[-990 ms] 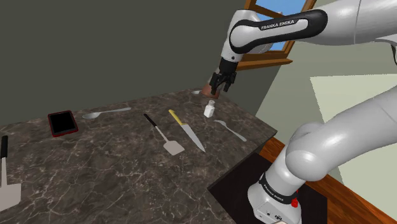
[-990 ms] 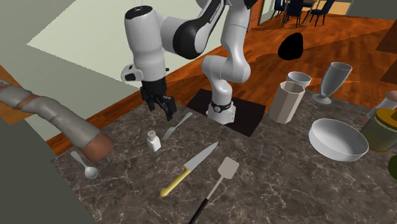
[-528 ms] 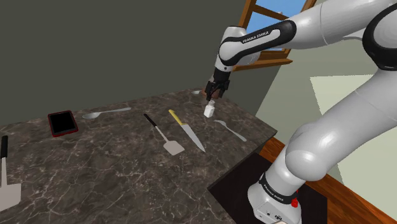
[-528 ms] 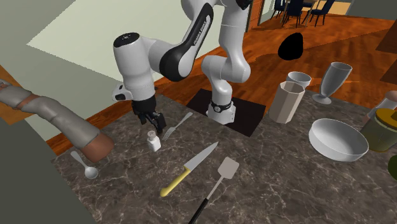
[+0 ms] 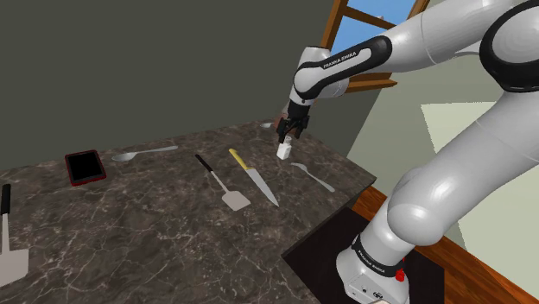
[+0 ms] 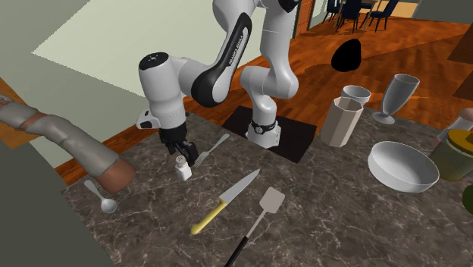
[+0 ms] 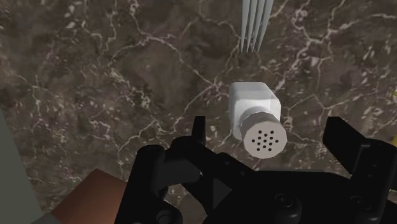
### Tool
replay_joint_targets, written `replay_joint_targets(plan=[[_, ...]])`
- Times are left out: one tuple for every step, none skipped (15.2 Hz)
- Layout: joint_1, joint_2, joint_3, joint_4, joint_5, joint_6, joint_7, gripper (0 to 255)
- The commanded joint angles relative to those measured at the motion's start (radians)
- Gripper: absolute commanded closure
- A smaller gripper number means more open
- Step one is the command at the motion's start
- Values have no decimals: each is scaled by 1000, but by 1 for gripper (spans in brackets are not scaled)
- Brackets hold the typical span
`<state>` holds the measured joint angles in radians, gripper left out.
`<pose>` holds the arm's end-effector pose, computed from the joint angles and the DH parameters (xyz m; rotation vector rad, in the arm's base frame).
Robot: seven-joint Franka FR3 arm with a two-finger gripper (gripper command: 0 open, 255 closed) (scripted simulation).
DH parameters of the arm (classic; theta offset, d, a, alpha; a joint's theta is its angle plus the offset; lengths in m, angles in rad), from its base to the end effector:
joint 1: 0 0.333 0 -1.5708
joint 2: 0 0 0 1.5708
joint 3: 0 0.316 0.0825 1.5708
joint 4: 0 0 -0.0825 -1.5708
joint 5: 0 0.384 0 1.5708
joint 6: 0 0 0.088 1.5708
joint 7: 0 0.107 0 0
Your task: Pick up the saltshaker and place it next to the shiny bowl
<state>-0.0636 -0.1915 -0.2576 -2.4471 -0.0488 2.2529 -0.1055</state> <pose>0.4347 -0.1457 0.3698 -3.1167 0.2813 0.0089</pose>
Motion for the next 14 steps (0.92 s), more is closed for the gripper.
replay_joint_targets(plan=[[0, 1, 0, -1, 0, 2, 0, 0], [0, 1, 0, -1, 0, 2, 0, 0], [0, 1, 0, -1, 0, 2, 0, 0], [0, 1, 0, -1, 0, 2, 0, 0], [0, 1, 0, -1, 0, 2, 0, 0], [0, 1, 0, -1, 0, 2, 0, 255], [0, 1, 0, -1, 0, 2, 0, 255], [0, 1, 0, -1, 0, 2, 0, 255], [0, 1, 0, -1, 0, 2, 0, 255], [0, 1, 0, -1, 0, 2, 0, 255], [0, 1, 0, -1, 0, 2, 0, 255], [0, 1, 0, -1, 0, 2, 0, 255], [0, 1, 0, -1, 0, 2, 0, 255], [0, 1, 0, -1, 0, 2, 0, 255]])
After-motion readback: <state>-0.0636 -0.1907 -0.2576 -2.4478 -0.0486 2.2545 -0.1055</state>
